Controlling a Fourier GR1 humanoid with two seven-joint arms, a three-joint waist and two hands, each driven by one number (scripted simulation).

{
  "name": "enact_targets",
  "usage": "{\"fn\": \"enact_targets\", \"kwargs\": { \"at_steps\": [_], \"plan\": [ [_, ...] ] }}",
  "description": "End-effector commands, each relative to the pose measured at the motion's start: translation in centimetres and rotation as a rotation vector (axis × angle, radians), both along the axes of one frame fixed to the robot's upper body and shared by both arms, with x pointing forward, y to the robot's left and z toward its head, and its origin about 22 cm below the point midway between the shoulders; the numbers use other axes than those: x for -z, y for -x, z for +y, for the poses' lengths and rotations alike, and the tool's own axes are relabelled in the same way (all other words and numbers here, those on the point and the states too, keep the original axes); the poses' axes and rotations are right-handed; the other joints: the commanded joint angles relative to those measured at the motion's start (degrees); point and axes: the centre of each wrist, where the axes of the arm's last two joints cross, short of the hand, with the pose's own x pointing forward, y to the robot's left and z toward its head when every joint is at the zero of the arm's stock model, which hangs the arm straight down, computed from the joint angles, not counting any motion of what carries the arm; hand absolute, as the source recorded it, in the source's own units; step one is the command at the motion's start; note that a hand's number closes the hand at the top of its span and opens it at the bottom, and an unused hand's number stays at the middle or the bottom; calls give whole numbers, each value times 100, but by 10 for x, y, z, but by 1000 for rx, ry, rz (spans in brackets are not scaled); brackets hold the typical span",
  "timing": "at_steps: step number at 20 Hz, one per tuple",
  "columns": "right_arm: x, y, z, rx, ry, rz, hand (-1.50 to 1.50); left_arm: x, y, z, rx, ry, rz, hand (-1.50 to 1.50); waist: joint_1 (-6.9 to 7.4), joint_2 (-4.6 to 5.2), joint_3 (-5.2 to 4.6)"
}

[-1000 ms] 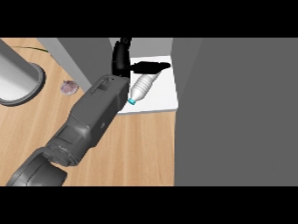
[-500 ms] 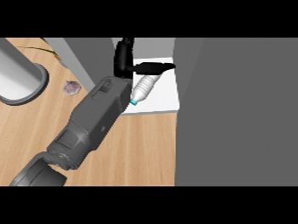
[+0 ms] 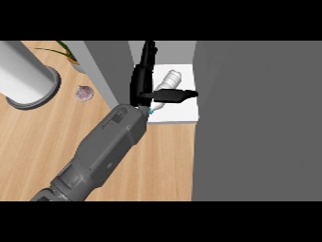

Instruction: Pick up the bottled water, place it into the cabinet and close the cabinet

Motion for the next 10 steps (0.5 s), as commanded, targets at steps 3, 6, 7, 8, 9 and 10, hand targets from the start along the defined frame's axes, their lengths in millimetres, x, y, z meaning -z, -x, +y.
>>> {"fn": "enact_targets", "kwargs": {
  "at_steps": [3, 6, 7, 8, 9, 10],
  "plan": [
    [-23, 0, 25, 8, 53, -40, -150, 23, 50, -14, 69, 54, 9, -150, 99, 16, -2],
    [-21, 7, 21, 27, 63, -10, -150, 29, 75, -13, 87, 95, 31, -150, 169, -10, 0],
    [-29, 6, 19, 21, 78, -28, -150, 23, 81, -16, 81, 107, 6, -150, 189, -17, -1],
    [-26, 15, 25, 30, 80, -27, -150, 40, 97, -10, 81, 124, 24, -150, 172, -31, -2],
    [-23, 8, 15, 14, 65, -8, -150, 28, 108, -19, 97, 144, 24, -150, 185, -19, 1],
    [-21, 6, 1, 11, 79, -19, -150, 41, 106, 1, 84, 127, 23, -150, 160, 2, 3]
  ]
}}
